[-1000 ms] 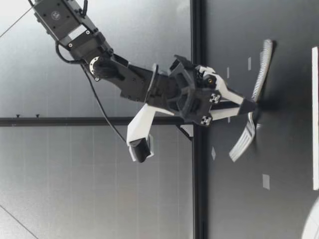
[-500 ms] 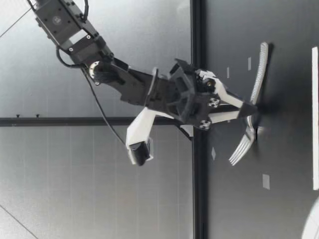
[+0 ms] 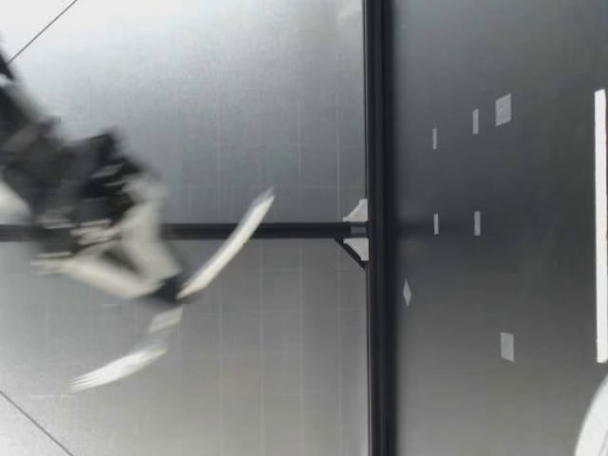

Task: Pick up the fork and place it on the plate.

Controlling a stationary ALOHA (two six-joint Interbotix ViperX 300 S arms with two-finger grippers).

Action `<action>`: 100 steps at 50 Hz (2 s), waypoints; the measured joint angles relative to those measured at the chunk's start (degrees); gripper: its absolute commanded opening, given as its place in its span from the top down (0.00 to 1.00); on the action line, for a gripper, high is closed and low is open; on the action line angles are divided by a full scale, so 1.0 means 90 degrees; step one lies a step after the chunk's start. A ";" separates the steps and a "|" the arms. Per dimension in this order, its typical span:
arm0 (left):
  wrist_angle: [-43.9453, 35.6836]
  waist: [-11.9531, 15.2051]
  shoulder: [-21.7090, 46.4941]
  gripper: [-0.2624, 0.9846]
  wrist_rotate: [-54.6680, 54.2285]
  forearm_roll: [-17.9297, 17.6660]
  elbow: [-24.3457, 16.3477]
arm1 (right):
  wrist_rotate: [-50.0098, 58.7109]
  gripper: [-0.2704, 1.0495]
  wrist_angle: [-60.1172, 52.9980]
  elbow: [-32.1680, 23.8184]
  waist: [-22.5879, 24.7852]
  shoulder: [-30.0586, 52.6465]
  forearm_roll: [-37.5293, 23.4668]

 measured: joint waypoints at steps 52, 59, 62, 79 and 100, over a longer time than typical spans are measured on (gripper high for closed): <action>-0.1846 -0.0479 0.2578 0.26 -0.0146 0.1143 -0.1416 | 0.1025 0.75 -0.7090 0.1592 0.1445 -0.0127 -0.1201; -0.1865 -0.0537 0.2578 0.29 -0.0176 0.1270 -0.1436 | 0.1123 0.75 -0.7217 0.1611 0.1445 -0.0049 -0.1348; -0.1865 -0.0615 0.2578 0.31 -0.0195 0.1309 -0.1465 | 0.1123 0.75 -0.7236 0.1611 0.1455 -0.0049 -0.1348; -0.1865 -0.0850 0.2656 0.32 -0.0244 0.1338 -0.1543 | 0.1133 0.75 -0.7412 0.1611 0.1436 0.0049 -0.1357; -0.1865 -0.0859 0.2695 0.80 -0.0195 0.1328 -0.1553 | 0.1143 0.75 -0.7412 0.1621 0.1426 0.0059 -0.1377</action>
